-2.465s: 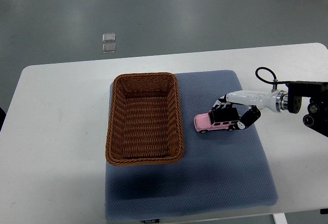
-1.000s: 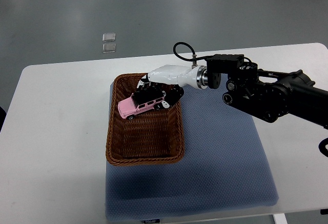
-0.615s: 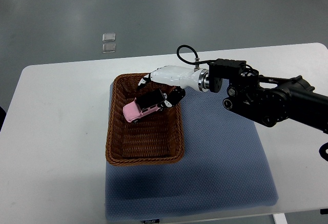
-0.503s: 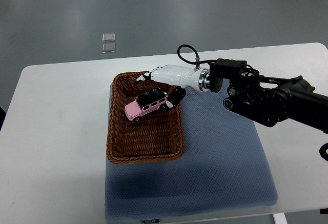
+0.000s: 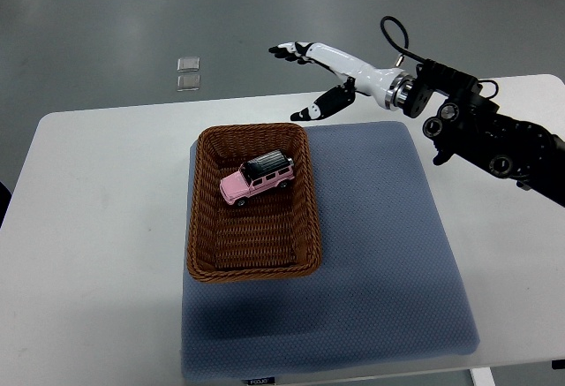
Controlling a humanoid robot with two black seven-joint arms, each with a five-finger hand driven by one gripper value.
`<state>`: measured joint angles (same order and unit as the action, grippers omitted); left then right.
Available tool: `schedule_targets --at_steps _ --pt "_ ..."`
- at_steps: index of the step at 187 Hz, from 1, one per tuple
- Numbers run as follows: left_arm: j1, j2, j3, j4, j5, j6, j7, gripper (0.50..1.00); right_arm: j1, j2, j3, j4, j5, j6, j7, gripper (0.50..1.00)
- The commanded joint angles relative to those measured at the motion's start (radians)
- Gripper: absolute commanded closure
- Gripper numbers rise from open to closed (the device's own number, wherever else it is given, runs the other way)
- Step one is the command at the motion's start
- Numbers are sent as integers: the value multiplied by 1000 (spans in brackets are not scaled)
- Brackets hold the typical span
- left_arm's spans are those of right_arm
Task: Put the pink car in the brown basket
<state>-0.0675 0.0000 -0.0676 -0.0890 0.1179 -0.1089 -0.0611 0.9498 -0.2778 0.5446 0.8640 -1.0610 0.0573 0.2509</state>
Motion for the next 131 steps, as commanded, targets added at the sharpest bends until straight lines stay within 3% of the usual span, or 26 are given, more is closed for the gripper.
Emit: schedule_targets --at_steps 1,68,131 --pt "0 0 -1 0 0 0 0 500 -60 -12 78 -54 182 -5 -27 591" --pt "0 0 -1 0 0 0 0 500 -166 -24 126 -184 730 -70 -58 591" --pt "0 0 -1 2 0 0 0 500 -213 -23 153 -184 825 -70 -44 587"
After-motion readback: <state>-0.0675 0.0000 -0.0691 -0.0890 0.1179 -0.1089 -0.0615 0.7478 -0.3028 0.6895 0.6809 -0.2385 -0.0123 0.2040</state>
